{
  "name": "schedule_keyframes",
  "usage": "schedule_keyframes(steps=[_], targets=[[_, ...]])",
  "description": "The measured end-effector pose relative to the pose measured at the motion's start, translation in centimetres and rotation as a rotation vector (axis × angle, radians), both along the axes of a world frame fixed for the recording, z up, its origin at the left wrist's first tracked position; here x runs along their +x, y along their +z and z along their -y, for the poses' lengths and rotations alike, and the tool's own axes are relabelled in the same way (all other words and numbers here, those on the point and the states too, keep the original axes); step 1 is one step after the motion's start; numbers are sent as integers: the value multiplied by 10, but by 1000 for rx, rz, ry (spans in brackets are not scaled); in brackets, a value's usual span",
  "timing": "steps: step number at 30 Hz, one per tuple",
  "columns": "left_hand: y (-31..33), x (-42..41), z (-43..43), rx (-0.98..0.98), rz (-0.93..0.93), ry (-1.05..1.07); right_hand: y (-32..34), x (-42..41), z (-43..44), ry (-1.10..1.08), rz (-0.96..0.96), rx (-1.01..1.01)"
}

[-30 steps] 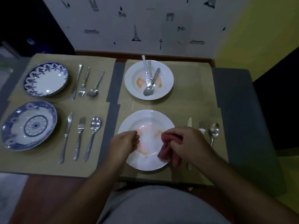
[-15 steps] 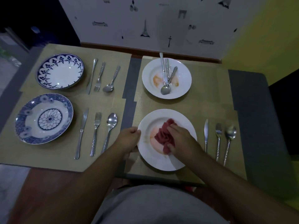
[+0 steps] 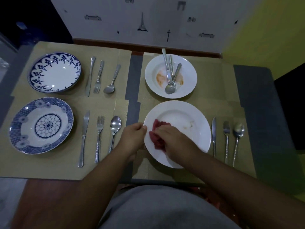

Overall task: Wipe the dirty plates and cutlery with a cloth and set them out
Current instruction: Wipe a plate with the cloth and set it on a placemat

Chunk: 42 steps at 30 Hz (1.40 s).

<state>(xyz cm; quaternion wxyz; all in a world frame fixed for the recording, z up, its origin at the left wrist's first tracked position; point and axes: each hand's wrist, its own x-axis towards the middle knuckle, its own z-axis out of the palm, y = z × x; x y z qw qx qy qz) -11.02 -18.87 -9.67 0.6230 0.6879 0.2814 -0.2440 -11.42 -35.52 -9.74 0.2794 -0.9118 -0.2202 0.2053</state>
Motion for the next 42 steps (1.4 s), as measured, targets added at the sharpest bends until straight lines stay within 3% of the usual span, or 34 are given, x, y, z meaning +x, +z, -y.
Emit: schedule_keyframes(steps=[3,11,16,20,26,34,37,39,42], targets=[[2,3,-5,-9,-2,-22,2,-12,10,102,-3,-185],[14,4,-5,-43,26,-58,-1,-6,16,126,50,-14],[17,4,-8,-37,16,-18,12,-9,25,231,-96,14],[20,-3,5,-15,10,-80,6,-16,29,279,150,-49],[27,-8,10,-42,60,36,15,32,33,-226,304,-35],[30,1,5,-33,58,60,31,-16,32,182,98,41],[31,-2,5,-50,46,24,34,-14,36,274,113,25],[34,-4,9,-66,51,5,37,-4,28,248,185,59],[35,-5,8,-61,94,46,42,29,26,31,227,125]])
